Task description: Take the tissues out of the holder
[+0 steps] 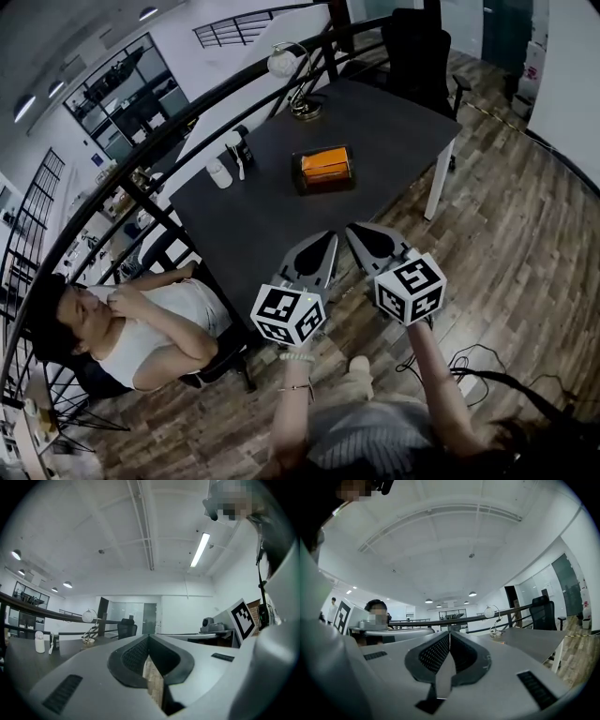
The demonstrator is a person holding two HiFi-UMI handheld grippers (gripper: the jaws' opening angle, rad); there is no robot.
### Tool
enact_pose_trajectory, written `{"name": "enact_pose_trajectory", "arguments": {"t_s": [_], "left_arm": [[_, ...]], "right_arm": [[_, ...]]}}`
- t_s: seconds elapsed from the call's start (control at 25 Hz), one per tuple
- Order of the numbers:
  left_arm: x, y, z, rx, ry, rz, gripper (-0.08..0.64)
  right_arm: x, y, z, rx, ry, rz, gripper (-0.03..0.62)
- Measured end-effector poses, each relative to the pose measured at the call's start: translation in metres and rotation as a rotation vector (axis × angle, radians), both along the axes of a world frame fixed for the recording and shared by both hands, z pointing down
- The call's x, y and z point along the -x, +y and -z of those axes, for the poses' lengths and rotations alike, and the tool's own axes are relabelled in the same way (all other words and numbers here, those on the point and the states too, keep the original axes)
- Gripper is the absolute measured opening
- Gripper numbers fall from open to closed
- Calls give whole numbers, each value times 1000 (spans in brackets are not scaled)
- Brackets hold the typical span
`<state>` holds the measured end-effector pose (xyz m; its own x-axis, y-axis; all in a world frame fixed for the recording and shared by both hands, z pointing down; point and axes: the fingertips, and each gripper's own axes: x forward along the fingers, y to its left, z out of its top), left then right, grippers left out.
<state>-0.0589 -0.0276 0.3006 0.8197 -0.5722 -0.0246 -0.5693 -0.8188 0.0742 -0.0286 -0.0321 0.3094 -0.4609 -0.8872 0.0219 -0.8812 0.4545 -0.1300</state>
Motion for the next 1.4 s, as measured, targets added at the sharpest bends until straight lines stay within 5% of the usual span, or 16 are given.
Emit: {"name": "enact_pose_trajectory", "arguments": {"t_s": [0.88, 1.4], "left_arm": [[-36, -133, -38, 83, -23, 2, 8], [-63, -224, -65, 132, -8, 157, 8]], "right_arm": [[-49, -135, -33, 64, -34, 17, 14], [-79, -228, -63, 135, 40, 237, 14]]}}
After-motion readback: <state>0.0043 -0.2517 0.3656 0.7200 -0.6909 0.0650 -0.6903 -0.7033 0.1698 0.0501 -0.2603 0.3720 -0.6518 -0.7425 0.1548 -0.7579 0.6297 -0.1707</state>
